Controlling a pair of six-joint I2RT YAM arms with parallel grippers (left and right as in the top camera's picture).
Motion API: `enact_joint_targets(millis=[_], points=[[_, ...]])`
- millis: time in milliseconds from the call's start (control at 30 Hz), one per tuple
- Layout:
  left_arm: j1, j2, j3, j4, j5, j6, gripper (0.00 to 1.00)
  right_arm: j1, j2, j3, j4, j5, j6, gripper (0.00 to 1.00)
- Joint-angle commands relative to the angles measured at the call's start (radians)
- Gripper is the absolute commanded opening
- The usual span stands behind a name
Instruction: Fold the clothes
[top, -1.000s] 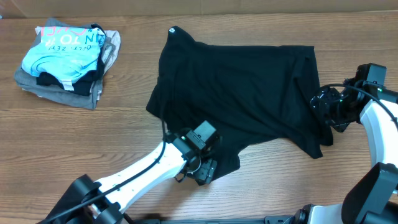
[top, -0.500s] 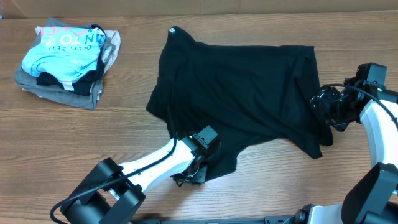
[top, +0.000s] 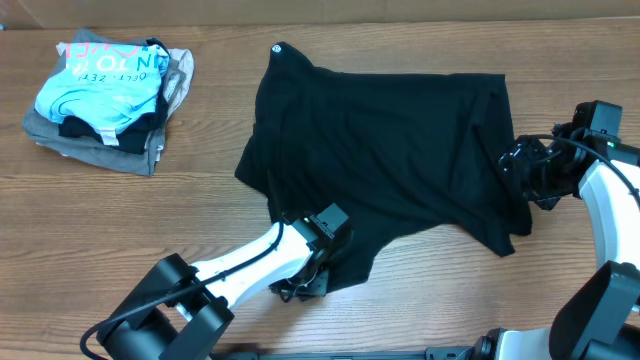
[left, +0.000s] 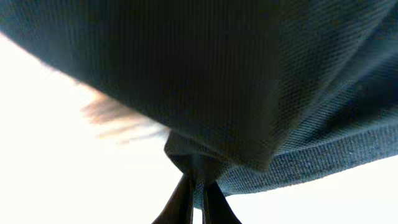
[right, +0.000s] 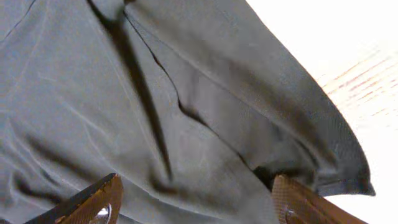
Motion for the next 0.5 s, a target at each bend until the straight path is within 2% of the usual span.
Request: enact_joint_targets(millis=[0,267,467], points=[[0.069,-0.037,-0.002,-0.058,-0.090,-0.044,0.04,0.003,-0.016,0.025,-0.011,-0.019,-0.003,0.80],[0.275,-0.212,-0.002,-0.114,-0.118,0.035,0.04,0.019,-0.016,0.025,-0.127,-0.021,-0.025,0.78],[0.335,-0.326,-0.002,-0.124,-0.115,0.063,0.04,0.063,-0.016,0.024,-0.204,-0.009,-0.034,0.77]])
